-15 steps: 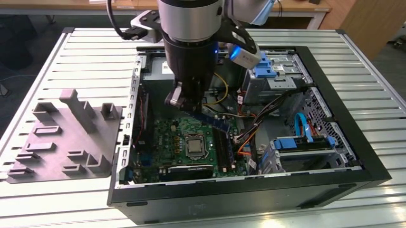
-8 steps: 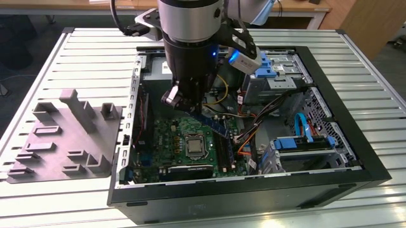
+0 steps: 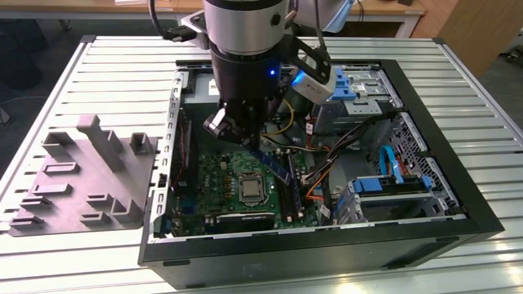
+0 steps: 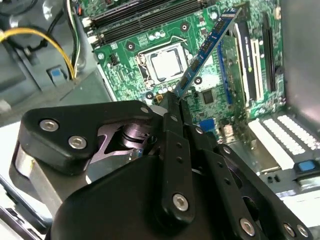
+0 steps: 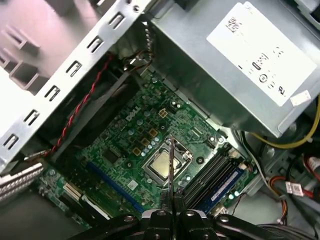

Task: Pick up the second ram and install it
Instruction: 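Insert the second ram into the second slot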

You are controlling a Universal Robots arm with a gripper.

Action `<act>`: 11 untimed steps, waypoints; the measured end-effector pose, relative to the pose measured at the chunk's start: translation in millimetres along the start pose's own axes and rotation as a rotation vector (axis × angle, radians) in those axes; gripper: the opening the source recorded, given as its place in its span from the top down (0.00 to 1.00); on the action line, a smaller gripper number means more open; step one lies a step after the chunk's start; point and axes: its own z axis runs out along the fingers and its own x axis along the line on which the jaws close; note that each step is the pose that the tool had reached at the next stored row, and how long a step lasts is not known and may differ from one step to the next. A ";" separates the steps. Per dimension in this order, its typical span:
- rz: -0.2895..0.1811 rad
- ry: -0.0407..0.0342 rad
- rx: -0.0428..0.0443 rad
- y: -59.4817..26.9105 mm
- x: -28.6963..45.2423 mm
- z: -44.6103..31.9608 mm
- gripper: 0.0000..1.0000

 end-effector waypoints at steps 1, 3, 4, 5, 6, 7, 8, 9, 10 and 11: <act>0.018 0.0006 0.0004 0.0 0.0 0.1 0.87; 0.055 0.0019 0.0013 0.0 0.0 0.3 0.87; 0.073 0.0026 0.0018 0.0 0.0 0.3 0.87; 0.091 0.0032 0.0022 0.0 0.0 0.4 0.87; 0.109 0.0038 0.0027 0.0 0.0 0.5 0.87; 0.127 0.0045 0.0031 0.0 0.0 0.6 0.87; 0.145 0.0051 0.0035 0.0 0.0 0.7 0.87; 0.163 0.0057 0.0040 0.0 0.0 0.8 0.87; 0.182 0.0063 0.0044 0.0 0.0 0.9 0.87; 0.200 0.0070 0.0049 0.0 0.0 1.0 0.87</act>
